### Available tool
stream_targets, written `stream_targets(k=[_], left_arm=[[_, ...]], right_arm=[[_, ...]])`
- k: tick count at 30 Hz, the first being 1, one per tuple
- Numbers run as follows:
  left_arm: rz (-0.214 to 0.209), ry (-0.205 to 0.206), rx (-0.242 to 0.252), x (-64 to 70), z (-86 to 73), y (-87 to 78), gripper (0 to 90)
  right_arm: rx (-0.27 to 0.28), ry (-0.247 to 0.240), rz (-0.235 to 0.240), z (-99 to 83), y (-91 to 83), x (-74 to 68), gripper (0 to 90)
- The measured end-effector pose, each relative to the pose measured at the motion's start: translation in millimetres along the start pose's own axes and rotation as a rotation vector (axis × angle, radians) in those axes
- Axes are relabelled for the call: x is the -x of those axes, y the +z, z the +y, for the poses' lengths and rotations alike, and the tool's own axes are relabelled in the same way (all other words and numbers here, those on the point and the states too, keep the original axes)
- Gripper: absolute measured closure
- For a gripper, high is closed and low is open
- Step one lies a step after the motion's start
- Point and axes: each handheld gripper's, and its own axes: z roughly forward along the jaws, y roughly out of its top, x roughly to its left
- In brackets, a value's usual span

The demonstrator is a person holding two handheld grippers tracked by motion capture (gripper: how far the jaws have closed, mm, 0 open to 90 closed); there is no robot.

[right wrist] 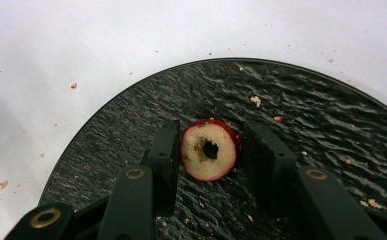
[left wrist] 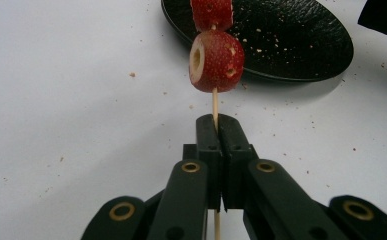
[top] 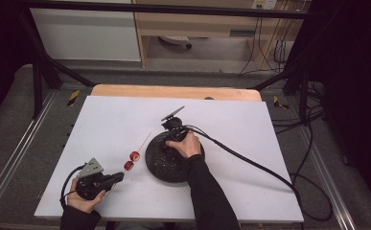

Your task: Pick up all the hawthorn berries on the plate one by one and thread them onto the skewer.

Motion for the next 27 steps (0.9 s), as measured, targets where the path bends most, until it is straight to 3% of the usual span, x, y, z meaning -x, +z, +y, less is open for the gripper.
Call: stream_targets(k=[16,27], left_arm=[[0.000,0.004,-0.001,0.4,0.2,0.1,88.7],[0.000,0.010,-0.003,2.1,0.3,0.7,88.7]], right_arm=[[-0.001,0.027,0.007,0.9,-2.9,0.5,63.1],[0.009,0.040,-0.001,2.5,-22.1,-2.5,63.3]])
